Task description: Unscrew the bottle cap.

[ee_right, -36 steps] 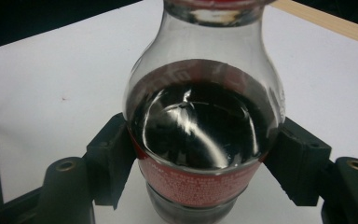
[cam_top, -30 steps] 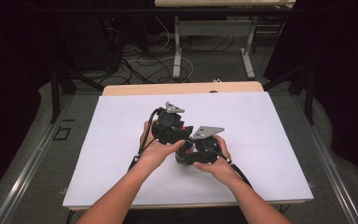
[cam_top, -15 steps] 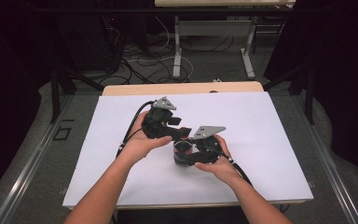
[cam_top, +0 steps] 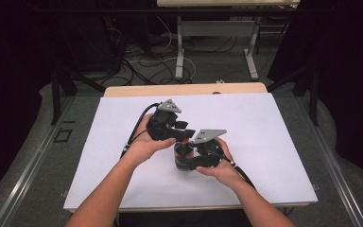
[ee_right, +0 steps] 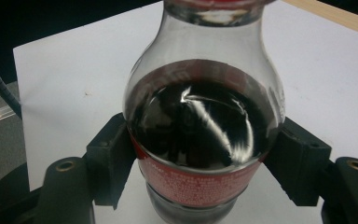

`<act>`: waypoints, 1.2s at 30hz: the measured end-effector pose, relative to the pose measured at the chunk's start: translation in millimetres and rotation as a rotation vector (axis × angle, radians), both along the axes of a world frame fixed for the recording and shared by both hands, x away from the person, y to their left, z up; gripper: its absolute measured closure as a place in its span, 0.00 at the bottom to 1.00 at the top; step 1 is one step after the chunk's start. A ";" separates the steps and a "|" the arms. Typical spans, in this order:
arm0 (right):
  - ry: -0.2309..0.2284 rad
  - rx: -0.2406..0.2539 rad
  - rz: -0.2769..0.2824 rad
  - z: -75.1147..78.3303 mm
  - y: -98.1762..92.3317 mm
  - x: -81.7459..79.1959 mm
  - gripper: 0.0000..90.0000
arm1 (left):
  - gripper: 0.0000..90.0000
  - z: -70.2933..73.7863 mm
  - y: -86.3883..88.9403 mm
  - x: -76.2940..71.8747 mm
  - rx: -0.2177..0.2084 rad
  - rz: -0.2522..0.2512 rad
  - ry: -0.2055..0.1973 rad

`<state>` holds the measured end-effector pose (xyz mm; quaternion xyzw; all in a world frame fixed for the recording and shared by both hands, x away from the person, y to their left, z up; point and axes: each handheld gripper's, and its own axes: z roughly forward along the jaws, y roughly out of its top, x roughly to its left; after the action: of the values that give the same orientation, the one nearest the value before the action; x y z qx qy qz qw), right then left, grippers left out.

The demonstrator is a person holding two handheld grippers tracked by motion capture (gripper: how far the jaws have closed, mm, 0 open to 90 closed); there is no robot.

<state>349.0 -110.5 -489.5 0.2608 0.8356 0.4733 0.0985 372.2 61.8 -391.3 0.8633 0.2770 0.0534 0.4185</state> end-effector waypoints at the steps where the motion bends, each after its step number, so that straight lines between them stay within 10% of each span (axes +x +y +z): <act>1: -0.002 -0.003 0.000 -0.1 0.1 0.0 0.33 | 0.68 -0.4 -1.3 -0.6 0.001 0.003 0.003; 14: -0.018 -0.019 -0.018 -1.5 0.3 0.6 0.33 | 0.83 2.4 -13.4 -9.2 -0.038 0.302 0.069; 23: -0.009 -0.008 -0.013 -0.4 -2.4 2.1 0.33 | 0.54 6.3 1.1 -3.4 -0.040 0.142 0.016; 36: -0.016 0.008 0.011 0.3 -0.8 0.9 0.33 | 0.62 0.4 13.5 -0.2 -0.002 -0.083 0.028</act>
<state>349.9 -111.3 -489.2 0.2527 0.8344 0.4792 0.1015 372.1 75.3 -390.9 0.8743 0.2468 0.0235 0.4173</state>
